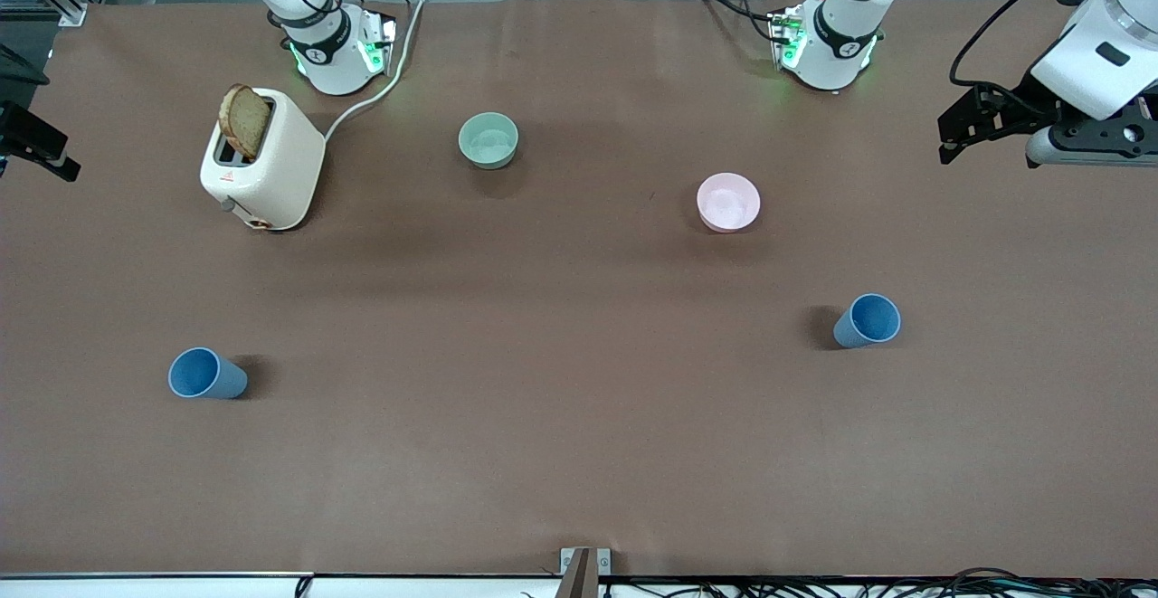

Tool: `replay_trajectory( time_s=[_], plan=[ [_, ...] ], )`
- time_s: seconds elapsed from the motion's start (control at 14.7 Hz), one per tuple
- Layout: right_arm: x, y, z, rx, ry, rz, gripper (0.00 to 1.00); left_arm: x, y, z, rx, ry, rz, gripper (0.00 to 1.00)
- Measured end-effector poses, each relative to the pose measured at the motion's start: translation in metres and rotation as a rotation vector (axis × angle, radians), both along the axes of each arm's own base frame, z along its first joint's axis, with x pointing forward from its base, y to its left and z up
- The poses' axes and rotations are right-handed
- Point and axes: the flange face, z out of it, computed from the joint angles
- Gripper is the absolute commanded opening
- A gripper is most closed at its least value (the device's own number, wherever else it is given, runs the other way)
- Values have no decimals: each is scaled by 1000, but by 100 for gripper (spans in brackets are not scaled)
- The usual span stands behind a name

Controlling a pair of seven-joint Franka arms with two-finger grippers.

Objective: Stack blue cups with both arms
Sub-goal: 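Reach both grippers down and grasp one blue cup each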

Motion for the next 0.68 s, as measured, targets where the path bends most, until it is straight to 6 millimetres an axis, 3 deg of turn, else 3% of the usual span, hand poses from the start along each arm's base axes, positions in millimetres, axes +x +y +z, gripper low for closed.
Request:
replay_trajectory(
  time_s=[0.27,0.41,0.54,0.68],
  plan=[
    [1,0,0,-1,-7,6,96,6,6,2,-2,-6,7,100],
    [1,0,-2,-1,-5,6,96,24,8,-13,-3,11,-8,100],
    [2,0,-3,0,-1,6,96,56,12,-53,-5,33,-1,100],
    [2,-1,-5,0,2,5,96,90,26,-117,-8,58,19,100]
  ],
)
